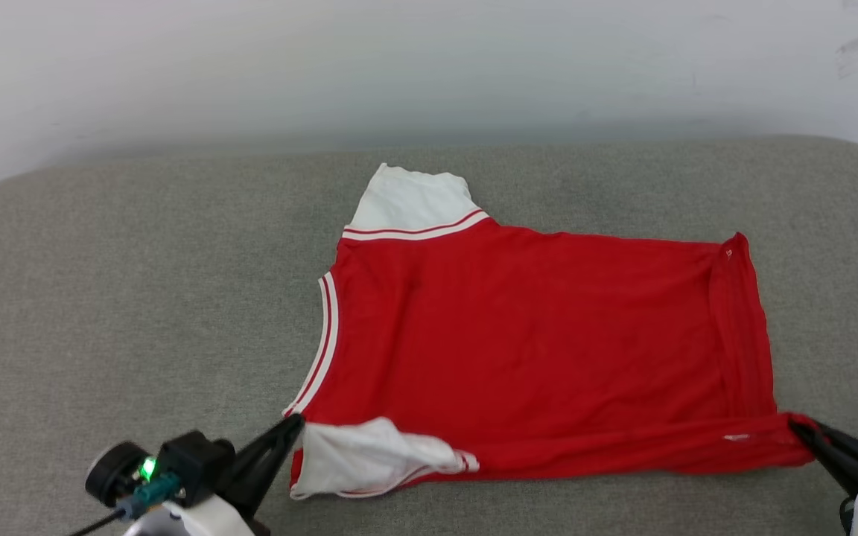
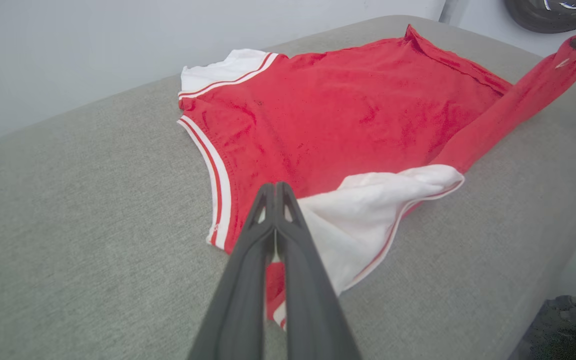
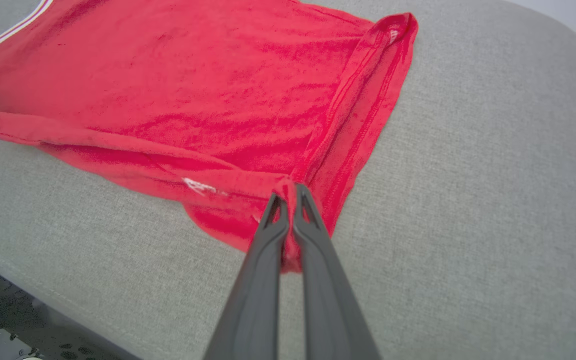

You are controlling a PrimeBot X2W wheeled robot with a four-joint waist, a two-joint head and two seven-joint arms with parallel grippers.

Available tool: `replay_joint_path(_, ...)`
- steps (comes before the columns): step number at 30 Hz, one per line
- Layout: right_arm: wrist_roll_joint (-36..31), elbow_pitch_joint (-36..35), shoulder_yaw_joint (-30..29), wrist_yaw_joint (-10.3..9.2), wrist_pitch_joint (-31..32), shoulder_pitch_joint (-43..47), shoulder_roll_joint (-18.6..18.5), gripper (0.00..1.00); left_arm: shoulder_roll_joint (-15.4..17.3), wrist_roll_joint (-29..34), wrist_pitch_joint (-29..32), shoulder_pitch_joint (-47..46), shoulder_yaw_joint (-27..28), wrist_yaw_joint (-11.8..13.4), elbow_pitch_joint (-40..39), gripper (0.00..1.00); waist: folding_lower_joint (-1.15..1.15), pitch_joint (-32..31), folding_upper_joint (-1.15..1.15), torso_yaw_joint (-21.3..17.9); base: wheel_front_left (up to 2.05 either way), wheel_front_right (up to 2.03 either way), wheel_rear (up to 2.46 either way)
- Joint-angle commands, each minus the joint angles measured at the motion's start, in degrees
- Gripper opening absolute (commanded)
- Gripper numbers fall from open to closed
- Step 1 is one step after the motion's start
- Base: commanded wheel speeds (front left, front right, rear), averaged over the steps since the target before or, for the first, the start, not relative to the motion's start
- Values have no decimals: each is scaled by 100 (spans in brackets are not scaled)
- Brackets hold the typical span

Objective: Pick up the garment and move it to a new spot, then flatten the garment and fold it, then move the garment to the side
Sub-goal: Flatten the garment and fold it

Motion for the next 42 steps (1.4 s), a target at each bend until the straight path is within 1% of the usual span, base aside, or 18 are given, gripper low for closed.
replay_joint_path(1, -65, -80, -178, -5, 45, -174, 80, 0, -48, 80, -34, -326, 96, -67, 90, 0, 0, 217, 0, -84, 0, 0, 0)
replay_joint_path(4, -176, -149, -348, -5, 140, -338, 170, 0, -101, 170, -45, -774, 215, -153, 258, 0, 0, 418, 0, -144, 0, 0, 0)
replay_joint_path(9, -284, -127, -465, -5, 304, -783, 351, 0, -169, 313, 14, -1503, 321, -327, 645, 0, 0, 819, 0, -261, 0, 0, 0)
replay_joint_path(15, -320, 224, -310, -5, 565, -1347, 535, 0, -322, 390, 104, -2220, 363, -542, 1217, 0, 0, 1349, 0, -338, 0, 0, 0)
replay_joint_path(18, -356, 445, -91, -5, 716, -1630, 603, 0, -434, 434, 219, -2524, 251, -711, 1591, 0, 0, 1615, 0, -367, 0, 0, 0)
replay_joint_path(19, -356, 445, -91, -5, 716, -1630, 603, 0, -434, 434, 219, -2524, 251, -711, 1591, 0, 0, 1615, 0, -367, 0, 0, 0)
replay_joint_path(20, -388, 621, 80, -5, 798, -1801, 657, 0, -485, 468, 280, -2690, 155, -803, 1859, 0, 0, 1756, 0, -382, 0, 0, 0)
replay_joint_path(21, -388, 621, 80, -5, 798, -1801, 657, 0, -485, 468, 280, -2690, 155, -803, 1859, 0, 0, 1756, 0, -382, 0, 0, 0)
replay_joint_path(26, -385, 1095, 536, -5, 949, -2059, 719, 0, -716, 332, 324, -2910, -115, -963, 2554, 0, 0, 1927, 0, -380, 0, 0, 0)
replay_joint_path(31, -291, 1271, 781, -7, 746, -2288, 736, 0, -854, 183, 278, -2948, -433, -997, 3152, 0, 0, 1922, 0, -404, 0, 0, 0)
replay_joint_path(35, -214, 1295, 876, -5, 574, -2403, 672, 0, -889, 11, 177, -3030, -718, -1008, 3269, 0, 0, 1761, 0, -391, 0, 0, 0)
replay_joint_path(36, -181, 1305, 867, -5, 529, -2419, 658, 16, -892, -72, 159, -3050, -743, -1008, 3290, 0, 0, 1701, 0, -378, 0, 0, 0)
replay_joint_path(37, -167, 1300, 861, -5, 480, -2418, 639, 60, -881, -93, 139, -3103, -782, -1008, 3297, 50, 0, 1633, 0, -357, 0, 0, 0)
replay_joint_path(38, -151, 1291, 831, -5, 413, -2404, 603, 100, -845, -53, 95, -3206, -792, -1009, 3308, 100, 0, 1565, 0, -328, 0, 0, 0)
replay_joint_path(42, -156, 1196, 709, -5, 192, -2251, 529, 100, -727, -34, 0, -3482, -784, -1005, 3310, 100, 0, 1302, 0, -223, 0, 0, 0)
